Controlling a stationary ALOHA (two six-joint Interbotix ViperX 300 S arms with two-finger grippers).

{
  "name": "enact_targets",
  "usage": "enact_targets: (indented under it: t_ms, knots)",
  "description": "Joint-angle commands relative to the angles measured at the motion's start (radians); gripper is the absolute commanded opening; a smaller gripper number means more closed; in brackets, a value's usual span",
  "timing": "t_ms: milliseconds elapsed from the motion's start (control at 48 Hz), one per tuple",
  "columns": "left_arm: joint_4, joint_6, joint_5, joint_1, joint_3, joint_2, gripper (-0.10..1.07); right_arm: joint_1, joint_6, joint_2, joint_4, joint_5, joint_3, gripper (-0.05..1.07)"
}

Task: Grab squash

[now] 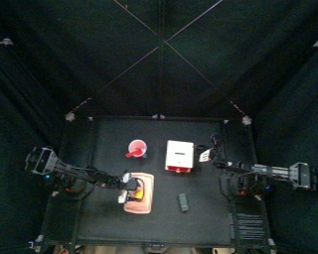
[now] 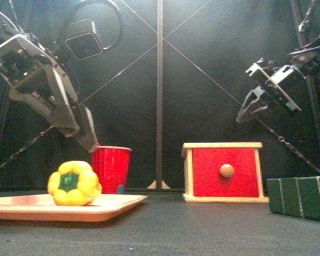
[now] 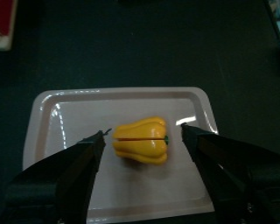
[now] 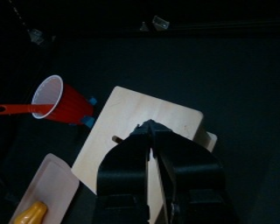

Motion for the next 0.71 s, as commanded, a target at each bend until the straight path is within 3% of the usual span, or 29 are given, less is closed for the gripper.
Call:
enact_targets:
  t_ms: [0,688]
  knots:
    - [0.0,0.002,0.012,0.02,-0.032,0.023,1.01,-0.002,-0.002,-0.005,-0.006,-0.002,-0.012,0.38]
    - [0.006,0.003,0.138,0.074,-0.14,0.173,1.01,-0.003,-0.002,-0.005,-0.006,-0.002,-0.012,0.38]
